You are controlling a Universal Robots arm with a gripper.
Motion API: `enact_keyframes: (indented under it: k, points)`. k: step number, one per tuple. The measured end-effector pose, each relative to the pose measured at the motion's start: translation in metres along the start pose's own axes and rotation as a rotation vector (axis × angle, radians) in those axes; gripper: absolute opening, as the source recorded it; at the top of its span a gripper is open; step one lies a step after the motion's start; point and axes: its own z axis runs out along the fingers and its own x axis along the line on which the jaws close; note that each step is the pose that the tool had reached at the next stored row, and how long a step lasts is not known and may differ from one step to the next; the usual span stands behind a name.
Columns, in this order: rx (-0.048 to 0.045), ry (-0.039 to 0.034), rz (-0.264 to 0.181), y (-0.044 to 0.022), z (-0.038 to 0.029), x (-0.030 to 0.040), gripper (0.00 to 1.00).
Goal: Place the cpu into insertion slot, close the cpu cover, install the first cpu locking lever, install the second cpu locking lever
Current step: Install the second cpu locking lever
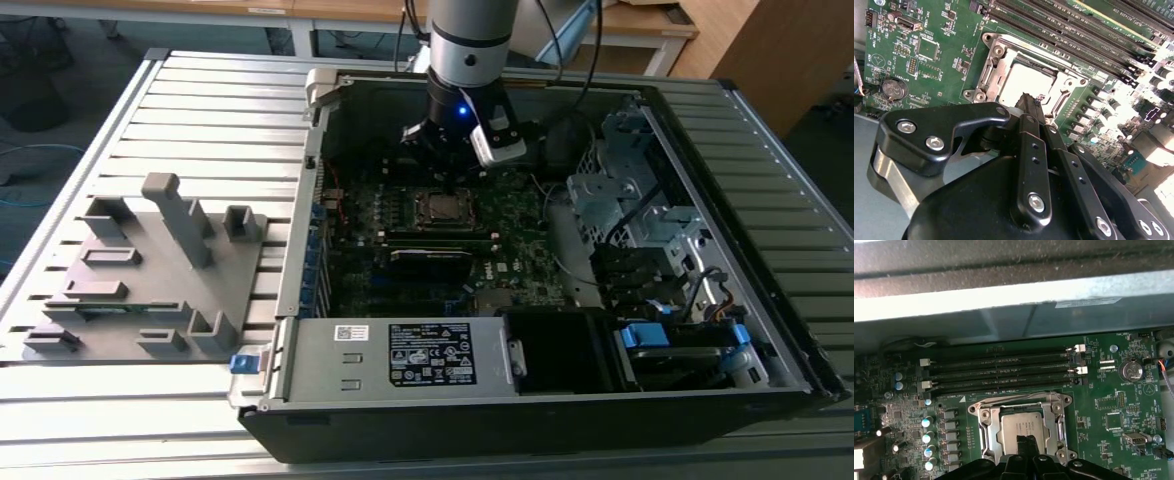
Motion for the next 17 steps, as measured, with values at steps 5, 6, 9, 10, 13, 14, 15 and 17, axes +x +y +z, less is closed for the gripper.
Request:
enact_keyframes:
  k: [5,6,9,10,13,14,15,17]
  points:
    - [-0.0001,0.0000,0.000,-0.0054,0.0000,-0.0006,0.10]
    - [0.0000,-0.0001,0.000,-0.0065,0.0000,-0.0007,0.10]
    - [-0.0001,-0.0001,0.000,-0.0080,0.0000,-0.0009,0.10]
    - [-0.0001,-0.0001,0.000,-0.0080,0.0000,-0.0009,0.10]
    - [-0.0004,0.0001,0.000,-0.0082,-0.0007,-0.0009,0.10]
    - [-0.0007,0.0002,0.000,-0.0082,-0.0011,-0.0009,0.10]
    - [-0.0011,0.0001,0.000,-0.0081,-0.0015,-0.0009,0.10]
    - [-0.0012,0.0001,0.000,-0.0081,-0.0028,-0.0010,0.10]
